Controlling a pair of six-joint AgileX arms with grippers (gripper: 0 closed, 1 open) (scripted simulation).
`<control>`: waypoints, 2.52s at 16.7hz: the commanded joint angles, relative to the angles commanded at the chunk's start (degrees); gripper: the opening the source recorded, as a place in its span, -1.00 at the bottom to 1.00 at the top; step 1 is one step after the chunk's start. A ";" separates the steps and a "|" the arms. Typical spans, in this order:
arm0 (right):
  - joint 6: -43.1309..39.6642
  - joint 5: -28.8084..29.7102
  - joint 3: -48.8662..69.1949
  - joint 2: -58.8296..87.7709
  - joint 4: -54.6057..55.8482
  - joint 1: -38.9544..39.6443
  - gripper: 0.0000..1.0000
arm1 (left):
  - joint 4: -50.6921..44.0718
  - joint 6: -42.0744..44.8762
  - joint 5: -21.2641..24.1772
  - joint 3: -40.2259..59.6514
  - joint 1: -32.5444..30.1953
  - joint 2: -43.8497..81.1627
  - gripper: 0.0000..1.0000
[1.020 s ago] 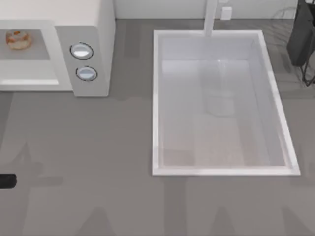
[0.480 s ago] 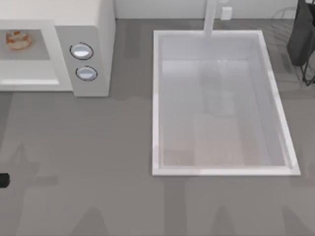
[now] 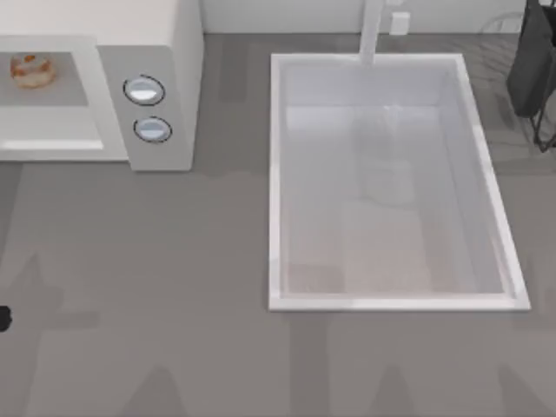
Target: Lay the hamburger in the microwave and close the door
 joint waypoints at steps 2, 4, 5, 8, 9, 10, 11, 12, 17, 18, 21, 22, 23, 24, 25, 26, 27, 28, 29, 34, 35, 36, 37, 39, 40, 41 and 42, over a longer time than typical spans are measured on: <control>0.00 0.00 0.00 0.00 0.00 0.00 1.00 | -1.11 0.00 -1.72 0.60 -2.04 -0.55 -1.00; 0.00 0.00 0.00 0.00 0.00 0.00 1.00 | -3.10 -0.01 -5.35 1.53 -5.93 -1.52 -1.00; 0.00 0.00 0.00 0.00 0.00 0.00 1.00 | -4.21 -0.01 -7.86 2.00 -8.31 -2.06 -1.00; 0.00 0.00 0.00 0.00 0.00 0.00 1.00 | -7.01 -0.03 -15.00 3.20 -14.97 -3.57 -1.00; 0.00 0.00 0.00 0.00 0.00 0.00 1.00 | -7.49 -0.03 -16.32 3.44 -16.28 -3.91 -1.00; 0.00 0.00 0.00 0.00 0.00 0.00 1.00 | -7.70 -0.03 -17.02 3.56 -16.98 -4.10 -1.00; 0.00 0.00 0.00 0.00 0.00 0.00 1.00 | -7.73 -0.03 -17.15 3.58 -17.10 -4.14 -1.00; 0.00 0.00 0.00 0.00 0.00 0.00 1.00 | -7.73 -0.03 -17.15 3.58 -17.10 -4.14 -1.00; 0.00 0.00 0.00 0.00 0.00 0.00 1.00 | -9.58 -0.09 -19.10 4.11 -19.21 -5.16 -1.00; 0.00 0.00 0.00 0.00 0.00 0.00 1.00 | -10.92 -0.12 -20.60 4.55 -20.86 -5.99 -1.00; 0.00 0.00 0.00 0.00 0.00 0.00 1.00 | -15.25 -0.18 -25.74 5.99 -26.10 -8.75 -1.00; 0.00 0.00 0.00 0.00 0.00 0.00 1.00 | -16.41 -0.20 -27.19 6.40 -27.43 -9.54 -1.00; 0.00 0.00 0.00 0.00 0.00 0.00 1.00 | -17.25 -0.21 -28.30 6.70 -28.39 -10.14 -1.00; 0.00 0.00 0.00 0.00 0.00 0.00 1.00 | -17.71 -0.22 -28.90 6.86 -28.88 -10.48 -1.00; 0.00 0.00 0.00 0.00 0.00 0.00 1.00 | -17.78 -0.22 -29.00 6.89 -28.95 -10.54 -1.00; 0.00 0.00 0.00 0.00 0.00 0.00 1.00 | -17.78 -0.22 -29.00 6.89 -28.95 -10.54 -1.00; 0.00 0.00 0.00 0.00 0.00 0.00 1.00 | -17.78 -0.22 -29.00 6.89 -28.95 -10.54 -1.00; 0.00 0.00 0.00 0.00 0.00 0.00 1.00 | -17.61 -0.24 -28.82 6.70 -28.74 -10.30 -1.00; 0.00 0.00 0.00 0.00 0.00 0.00 1.00 | -17.62 -0.24 -28.81 6.71 -28.73 -10.29 -1.00; 0.00 0.00 0.00 0.00 0.00 0.00 1.00 | -20.76 6.73 -23.20 14.46 -20.02 -1.44 -1.00; 0.00 0.00 0.00 0.00 0.00 0.00 1.00 | -21.85 9.16 -21.15 17.24 -16.67 2.08 -1.00; 0.00 0.00 0.00 0.00 0.00 0.00 1.00 | -23.06 11.81 -18.87 20.30 -12.92 6.17 -1.00; 0.00 0.00 0.00 0.00 0.00 0.00 1.00 | -24.35 14.60 -16.39 23.59 -8.87 10.79 -1.00; 0.00 0.00 0.00 0.00 0.00 0.00 1.00 | -27.09 20.43 -11.00 30.62 -0.10 21.30 -1.00; 0.00 0.00 0.00 0.00 0.00 0.00 1.00 | -28.53 23.41 -8.11 34.31 4.48 27.04 -1.00; 0.00 0.00 0.00 0.00 0.00 0.00 1.00 | -29.99 26.38 -5.13 38.07 9.05 32.99 -1.00; 0.00 0.00 0.00 0.00 0.00 0.00 1.00 | -31.43 29.29 -2.10 41.84 13.57 39.03 -1.00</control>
